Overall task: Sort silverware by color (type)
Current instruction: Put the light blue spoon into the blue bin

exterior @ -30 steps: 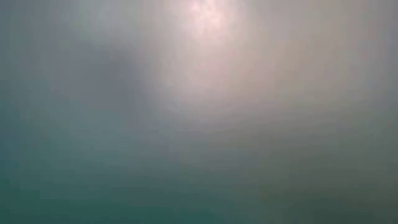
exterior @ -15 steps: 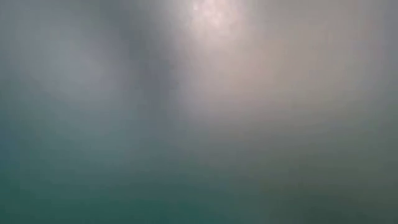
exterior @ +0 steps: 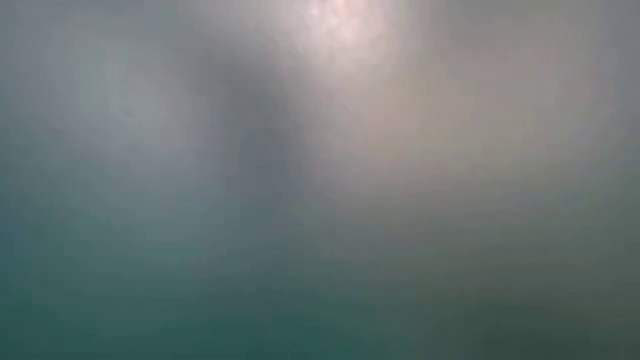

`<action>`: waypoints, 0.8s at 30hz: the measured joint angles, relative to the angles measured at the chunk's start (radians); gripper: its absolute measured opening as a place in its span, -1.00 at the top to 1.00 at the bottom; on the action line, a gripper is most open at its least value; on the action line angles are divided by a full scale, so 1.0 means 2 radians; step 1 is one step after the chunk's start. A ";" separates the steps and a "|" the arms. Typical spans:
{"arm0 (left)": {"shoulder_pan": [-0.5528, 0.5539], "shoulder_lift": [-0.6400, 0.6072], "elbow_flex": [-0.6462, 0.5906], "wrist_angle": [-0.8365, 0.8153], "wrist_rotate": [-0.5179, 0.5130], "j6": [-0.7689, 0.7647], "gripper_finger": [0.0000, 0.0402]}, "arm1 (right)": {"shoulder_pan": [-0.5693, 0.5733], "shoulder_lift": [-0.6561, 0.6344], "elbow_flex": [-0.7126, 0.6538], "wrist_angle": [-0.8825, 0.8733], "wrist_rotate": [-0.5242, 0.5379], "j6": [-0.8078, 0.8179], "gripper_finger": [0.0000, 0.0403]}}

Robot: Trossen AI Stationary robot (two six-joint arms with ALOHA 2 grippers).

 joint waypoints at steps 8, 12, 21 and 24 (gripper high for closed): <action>0.000 0.027 0.001 0.011 0.019 -0.002 0.24 | -0.001 0.000 -0.009 0.002 0.002 0.001 0.31; 0.001 0.043 0.007 0.009 0.022 -0.011 0.26 | -0.001 0.000 -0.009 0.003 0.004 0.001 0.31; 0.013 0.047 0.003 0.000 0.054 -0.015 0.85 | -0.001 0.000 -0.009 0.004 0.010 0.001 0.31; 0.020 0.050 0.003 -0.001 0.059 -0.035 0.96 | -0.001 0.000 -0.009 0.004 0.012 0.001 0.31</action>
